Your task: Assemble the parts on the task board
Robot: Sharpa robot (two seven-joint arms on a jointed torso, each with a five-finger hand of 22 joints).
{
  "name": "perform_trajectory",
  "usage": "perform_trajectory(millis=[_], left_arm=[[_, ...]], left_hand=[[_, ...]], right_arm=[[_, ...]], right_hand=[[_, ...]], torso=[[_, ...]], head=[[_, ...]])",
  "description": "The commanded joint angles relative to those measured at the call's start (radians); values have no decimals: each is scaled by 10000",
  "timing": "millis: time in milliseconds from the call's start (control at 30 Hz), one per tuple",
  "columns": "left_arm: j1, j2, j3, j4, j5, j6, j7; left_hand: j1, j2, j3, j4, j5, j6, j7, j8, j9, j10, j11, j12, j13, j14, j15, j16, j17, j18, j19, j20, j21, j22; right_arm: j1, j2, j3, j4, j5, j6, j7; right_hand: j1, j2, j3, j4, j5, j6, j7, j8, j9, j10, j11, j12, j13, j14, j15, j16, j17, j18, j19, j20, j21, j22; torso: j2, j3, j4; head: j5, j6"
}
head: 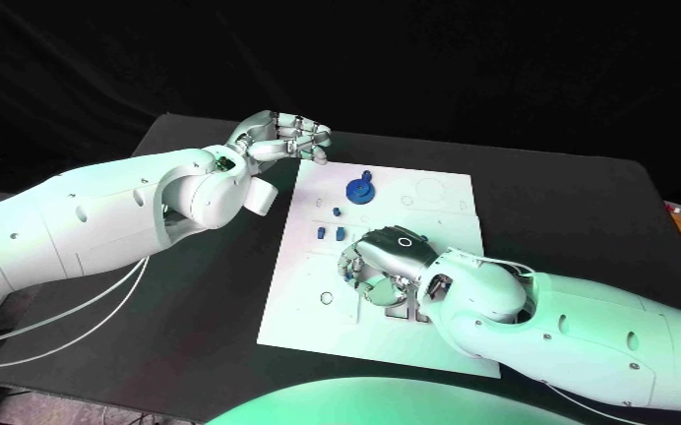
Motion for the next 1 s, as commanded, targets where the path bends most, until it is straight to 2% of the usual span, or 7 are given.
perform_trajectory(millis=[33, 133, 233, 533, 800, 900, 1000], left_arm=[[7, 10, 6, 10, 95, 160, 70], [7, 10, 6, 8, 96, 159, 71], [7, 11, 6, 5, 97, 133, 96], [7, -7, 4, -8, 125, 86, 158], [7, -19, 1, 3, 136, 138, 175], [7, -18, -5, -23, 138, 162, 181], [7, -16, -13, -35, 139, 190, 191]], left_hand=[[5, 26, -52, -10, 28, -66, 13, -41, -17, -71, 21, -10, 2, -3, 30, -35, 15, 95, 22, 76, -21, -13], [5, 26, -52, -10, 28, -66, 13, -41, -17, -71, 21, -10, 2, -3, 30, -35, 15, 95, 22, 76, -21, -13], [5, 26, -52, -10, 28, -66, 13, -41, -17, -71, 21, -10, 2, -3, 30, -35, 15, 95, 22, 76, -21, -13], [16, 34, -55, -11, 29, -73, 12, -40, -19, -79, 20, -5, 5, -7, 30, -42, 24, 97, 25, 79, -35, -22], [16, 34, -55, -11, 29, -73, 12, -40, -19, -79, 20, -5, 5, -7, 30, -42, 24, 97, 25, 79, -35, -22], [16, 34, -55, -11, 29, -73, 12, -40, -19, -79, 20, -5, 5, -7, 30, -42, 24, 97, 25, 79, -35, -22], [28, 46, -56, -13, 31, -73, 10, -36, -19, -79, 17, 4, 8, -5, 28, -47, 34, 101, 32, 81, -46, -29]], right_arm=[[-63, -28, -62, -63, -51, 198, -12], [-63, -55, -62, -39, -24, -13, 38], [-62, -110, -62, 15, -1, -187, 65], [84, -742, -25, 573, 123, -604, 33], [841, -1833, 32, 1006, 1060, -540, 60], [1278, -2366, 49, 1009, 1655, -197, 128], [1508, -2695, 55, 910, 1955, 202, 127]], right_hand=[[-96, -260, -99, 47, -22, -310, 135, -251, -174, -502, 129, -292, -235, 373, 140, -61, -103, 12, -102, 95, -181, 489], [-207, -493, -267, 58, 52, -563, 209, -414, -249, -1021, 266, -427, -363, 298, 261, -155, -319, 86, -282, 220, -536, 302], [-242, -590, -402, 62, 68, -666, 194, -474, -275, -1213, 278, -403, -399, 268, 276, -193, -409, 118, -340, 255, -665, 234], [-196, -596, -442, 38, 97, -698, 176, -496, -286, -1262, 270, -345, -405, 265, 272, -197, -419, 110, -306, 266, -622, 261], [-330, -658, -663, 154, 77, -643, 185, -491, -291, -1295, 266, -179, -409, 286, 269, -171, -382, 92, -228, 274, -546, 308], [-338, -715, -761, 163, 80, -676, 164, -520, -305, -1335, 256, -133, -420, 301, 265, -147, -334, 88, -211, 273, -533, 317], [-333, -790, -930, 179, 99, -809, 138, -616, -348, -1430, 240, -60, -447, 302, 256, -142, -338, 97, -223, 261, -581, 297]], torso=[[2, 2, -8], [3, 4, -2], [-2, 8, -6], [-6, -2, -10], [-30, -20, -19], [-31, -10, -12], [-21, -3, -3]], head=[[-2, 12], [-7, 21], [-19, 39], [-94, 108], [-324, 247], [-388, 301], [-436, 353]])
